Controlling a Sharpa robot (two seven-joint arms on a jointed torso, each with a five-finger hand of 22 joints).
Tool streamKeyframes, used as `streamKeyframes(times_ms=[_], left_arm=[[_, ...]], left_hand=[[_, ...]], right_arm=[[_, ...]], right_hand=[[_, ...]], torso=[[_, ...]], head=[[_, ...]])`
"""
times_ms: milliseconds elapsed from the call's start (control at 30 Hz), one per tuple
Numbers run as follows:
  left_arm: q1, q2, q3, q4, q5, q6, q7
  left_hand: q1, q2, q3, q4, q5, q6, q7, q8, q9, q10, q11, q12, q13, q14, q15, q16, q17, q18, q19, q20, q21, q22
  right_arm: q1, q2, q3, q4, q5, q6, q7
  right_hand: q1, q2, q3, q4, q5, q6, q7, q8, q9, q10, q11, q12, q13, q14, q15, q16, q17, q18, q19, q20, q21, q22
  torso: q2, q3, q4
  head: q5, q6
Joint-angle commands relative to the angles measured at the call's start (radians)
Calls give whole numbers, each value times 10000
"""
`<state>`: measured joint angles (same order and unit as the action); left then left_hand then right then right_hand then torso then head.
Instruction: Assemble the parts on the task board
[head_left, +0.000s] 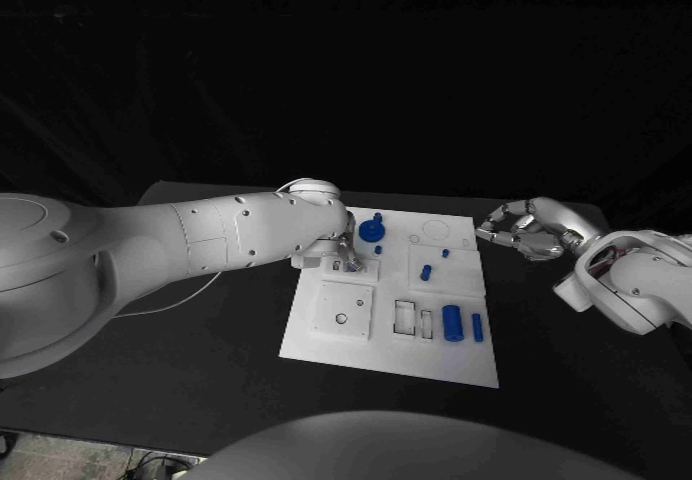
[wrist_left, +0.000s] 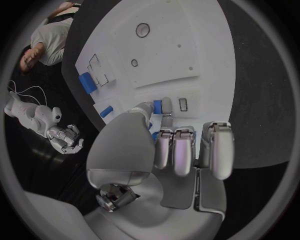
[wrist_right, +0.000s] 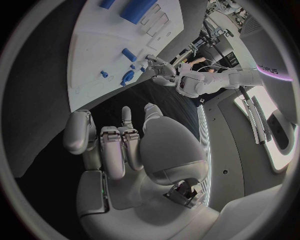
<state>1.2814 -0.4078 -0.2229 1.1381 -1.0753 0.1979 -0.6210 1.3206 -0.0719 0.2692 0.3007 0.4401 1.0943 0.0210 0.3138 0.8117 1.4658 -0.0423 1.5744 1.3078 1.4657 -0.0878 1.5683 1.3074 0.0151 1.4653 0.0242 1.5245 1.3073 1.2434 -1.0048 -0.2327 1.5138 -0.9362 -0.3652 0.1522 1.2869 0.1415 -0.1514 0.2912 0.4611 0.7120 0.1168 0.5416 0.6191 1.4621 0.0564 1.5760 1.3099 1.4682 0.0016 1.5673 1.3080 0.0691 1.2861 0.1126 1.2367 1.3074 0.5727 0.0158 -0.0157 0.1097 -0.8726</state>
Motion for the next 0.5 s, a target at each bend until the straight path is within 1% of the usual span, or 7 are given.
streamKeyframes(times_ms=[33, 133, 200, 333, 400, 500], left_arm=[[-4, 45, 14, 35, 210, -91, 422], [-1, 52, 45, 42, 296, -61, 387], [2, 43, 75, 59, 318, -34, 319], [18, -5, 117, 125, 386, 73, 150], [51, -30, 142, 154, 480, 219, 16], [138, -45, 182, 159, 631, 513, -139]], left_hand=[[-187, -264, 1257, -837, 20, -17, -80, 269, 312, 1050, -119, -36, 2630, 1051, -74, 25, 2634, -12, 741, -39, -33, 2407], [-346, -411, 1704, -903, 19, 69, -157, 639, 711, 1050, -174, -36, 2630, 1051, -105, 25, 2634, -15, 754, -90, -20, 2420], [-400, -423, 1996, -988, 25, 104, -195, 836, 936, 1050, -200, -36, 2630, 1051, -139, 25, 2634, -18, 764, -117, -9, 2429], [-461, -457, 2253, -1115, 26, 140, -228, 994, 1124, 1050, -229, -36, 2630, 1051, -171, 25, 2634, -24, 777, -139, 7, 2440], [-465, -461, 2354, -1181, 34, 143, -235, 1034, 1178, 1050, -239, -36, 2630, 1051, -177, 25, 2634, -25, 780, -149, 9, 2442], [-468, -456, 2488, -1274, 38, 126, -236, 1063, 1234, 1050, -245, -36, 2630, 1051, -185, 25, 2634, -21, 774, -161, -4, 2438]], right_arm=[[-6, 3, 0, -1, -30, 140, -14], [-6, 6, 0, -1, -30, 144, -18], [-6, 7, 0, -1, -30, 146, -19], [-6, 6, 0, -4, -30, 148, -23], [-6, 8, 0, -10, -28, 150, -25], [-6, 15, 0, -19, -24, 151, -24]], right_hand=[[-28, 107, 2, -14, 35, 54, 3, -8, -8, 1087, -51, -52, 2609, 1026, 15, 34, 2628, 169, 4, 29, -34, 1488], [-28, 110, 3, -14, 38, 54, 3, -9, -9, 1087, -50, -52, 2609, 1026, 15, 34, 2628, 172, -4, 29, -44, 1485], [-28, 112, 4, -14, 40, 54, 3, -9, -9, 1087, -50, -52, 2609, 1026, 15, 34, 2628, 174, -11, 29, -52, 1482], [-28, 112, 4, -14, 40, 54, 3, -9, -9, 1087, -50, -52, 2609, 1026, 15, 34, 2628, 174, -11, 29, -52, 1482], [-28, 112, 4, -14, 40, 54, 3, -10, -10, 1087, -50, -52, 2609, 1026, 15, 34, 2628, 174, -11, 29, -53, 1482], [-27, 117, 6, -15, 45, 52, 3, -12, -11, 1087, -50, -52, 2609, 1026, 16, 34, 2628, 176, -17, 30, -61, 1480]], torso=[[1, -1, 7], [-1, 0, 6], [0, 1, 6], [3, -2, 6], [-3, 0, 7], [-3, 1, 4]], head=[[5, 0], [5, 0], [1, 0], [-9, 0], [3, 0], [11, 0]])
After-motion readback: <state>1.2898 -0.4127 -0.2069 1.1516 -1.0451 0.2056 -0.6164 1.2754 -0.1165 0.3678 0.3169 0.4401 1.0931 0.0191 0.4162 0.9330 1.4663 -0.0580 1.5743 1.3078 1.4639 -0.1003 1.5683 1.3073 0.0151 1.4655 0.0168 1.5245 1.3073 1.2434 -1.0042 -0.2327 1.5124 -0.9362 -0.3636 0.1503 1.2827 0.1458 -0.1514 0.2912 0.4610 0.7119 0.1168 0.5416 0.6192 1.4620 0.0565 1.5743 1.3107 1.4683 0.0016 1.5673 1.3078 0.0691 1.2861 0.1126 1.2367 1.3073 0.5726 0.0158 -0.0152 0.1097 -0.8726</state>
